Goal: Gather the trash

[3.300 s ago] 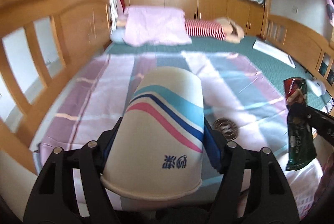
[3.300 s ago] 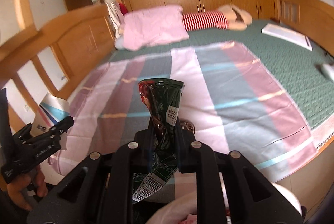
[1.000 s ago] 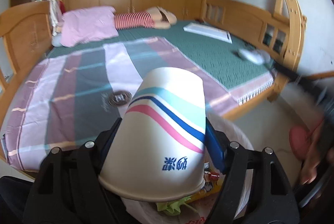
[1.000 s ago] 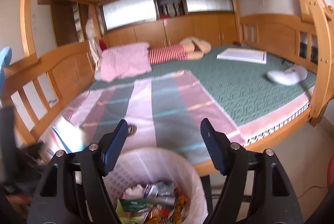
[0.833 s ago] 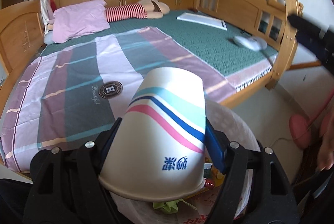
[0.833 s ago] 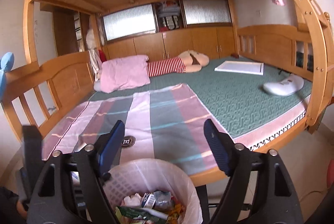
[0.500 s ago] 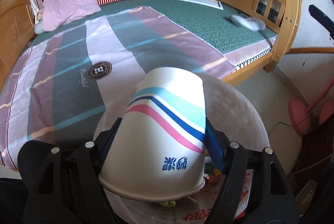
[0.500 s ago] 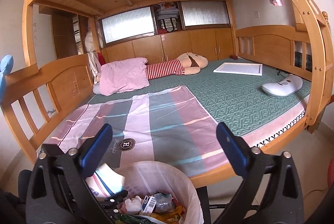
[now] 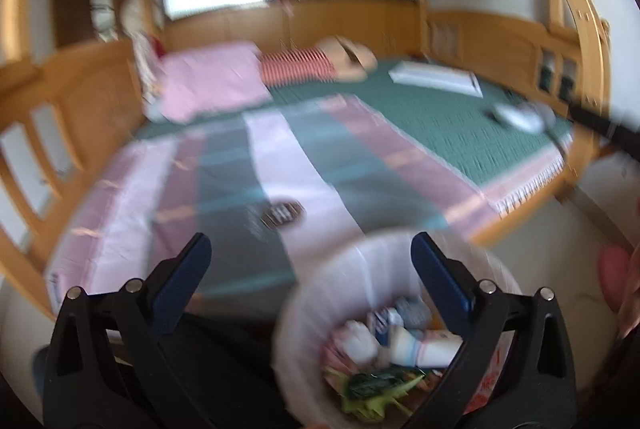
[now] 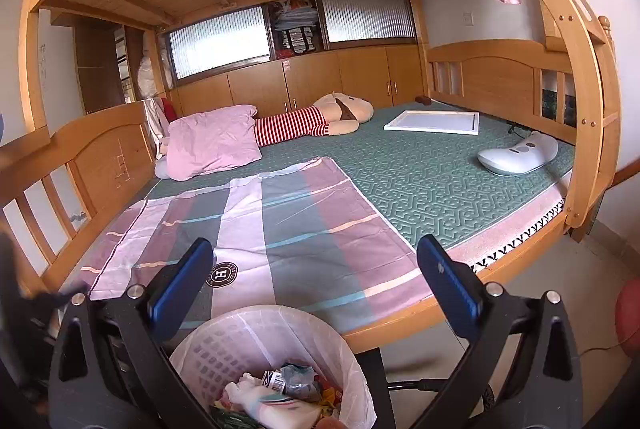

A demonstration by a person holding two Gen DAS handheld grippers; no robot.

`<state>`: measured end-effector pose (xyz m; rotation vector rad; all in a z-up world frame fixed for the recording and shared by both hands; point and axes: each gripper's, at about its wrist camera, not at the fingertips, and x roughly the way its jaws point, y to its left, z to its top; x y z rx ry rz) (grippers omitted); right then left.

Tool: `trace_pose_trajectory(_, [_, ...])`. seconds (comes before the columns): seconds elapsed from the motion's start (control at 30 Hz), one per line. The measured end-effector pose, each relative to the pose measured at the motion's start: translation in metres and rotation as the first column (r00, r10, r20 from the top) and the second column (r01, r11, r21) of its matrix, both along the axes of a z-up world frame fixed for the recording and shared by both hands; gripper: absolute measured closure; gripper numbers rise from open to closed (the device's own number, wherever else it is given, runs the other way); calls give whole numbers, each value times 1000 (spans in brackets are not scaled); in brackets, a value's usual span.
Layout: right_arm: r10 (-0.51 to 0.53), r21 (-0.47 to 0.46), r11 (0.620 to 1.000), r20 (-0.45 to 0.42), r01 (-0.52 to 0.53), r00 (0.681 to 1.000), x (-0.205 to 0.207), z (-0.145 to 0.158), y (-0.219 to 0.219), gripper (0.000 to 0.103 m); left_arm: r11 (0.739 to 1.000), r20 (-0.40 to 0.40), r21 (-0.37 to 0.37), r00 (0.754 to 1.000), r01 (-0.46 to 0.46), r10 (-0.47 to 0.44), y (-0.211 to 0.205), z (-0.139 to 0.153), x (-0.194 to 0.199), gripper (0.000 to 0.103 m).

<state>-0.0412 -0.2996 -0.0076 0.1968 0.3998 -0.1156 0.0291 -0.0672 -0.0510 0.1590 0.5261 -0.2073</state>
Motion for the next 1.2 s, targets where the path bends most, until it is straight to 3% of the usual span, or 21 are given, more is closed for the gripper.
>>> trace_pose_trajectory(0.13, [23,-59,998,-16,-24,1000,0,4,19,3,997,118,-51,991,-53,59,23,42,-24,4])
trace_pose_trajectory(0.33, [134,-160,979,30,-128,991,-11,19,55,3,994,174,-77,980,-82,94,37,67,-41,3])
trace_pose_trajectory(0.47, [157,-198,969,40,-146,987,-14,23,64,3,992,181,-70,977,-106,117,40,68,-44,3])
trace_pose_trajectory(1.2, [161,-172,973,19,-155,987,-9,20,63,3,992,138,-68,983,-110,118,40,58,-42,3])
